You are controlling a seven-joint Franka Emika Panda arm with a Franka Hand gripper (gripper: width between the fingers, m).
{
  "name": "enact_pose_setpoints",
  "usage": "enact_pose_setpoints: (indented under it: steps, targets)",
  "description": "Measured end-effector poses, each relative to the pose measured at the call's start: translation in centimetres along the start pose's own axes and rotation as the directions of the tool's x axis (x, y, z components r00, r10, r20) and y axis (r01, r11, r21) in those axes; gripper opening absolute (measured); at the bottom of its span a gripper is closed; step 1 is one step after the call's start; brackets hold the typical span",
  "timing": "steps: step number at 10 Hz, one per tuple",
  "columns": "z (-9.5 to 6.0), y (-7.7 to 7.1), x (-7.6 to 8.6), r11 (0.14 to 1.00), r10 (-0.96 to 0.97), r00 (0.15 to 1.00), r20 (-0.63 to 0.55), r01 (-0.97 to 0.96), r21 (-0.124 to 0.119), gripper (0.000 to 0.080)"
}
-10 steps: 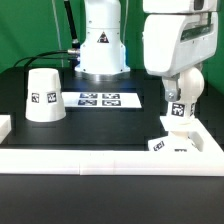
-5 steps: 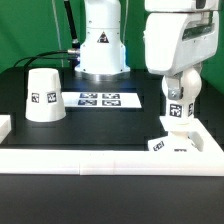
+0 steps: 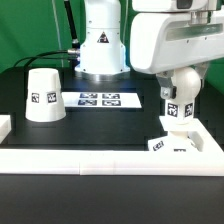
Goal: Assemble lamp
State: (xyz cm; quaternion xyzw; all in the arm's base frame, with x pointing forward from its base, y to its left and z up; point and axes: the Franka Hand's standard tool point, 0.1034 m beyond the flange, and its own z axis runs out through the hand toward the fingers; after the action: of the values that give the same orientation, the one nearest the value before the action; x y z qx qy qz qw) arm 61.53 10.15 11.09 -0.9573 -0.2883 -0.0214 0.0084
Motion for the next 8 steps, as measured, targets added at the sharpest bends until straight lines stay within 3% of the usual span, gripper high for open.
enact_pose_setpoints:
  steps: [5,8]
  targets:
    - [0.00,0.26,-0.09,0.924,0.383,0.924,0.000,-0.383,-0.002,0.0579]
    - [0.00,0.40,-0.16,0.798,0.602,0.798,-0.001,-0.602,-0.005,0.0580]
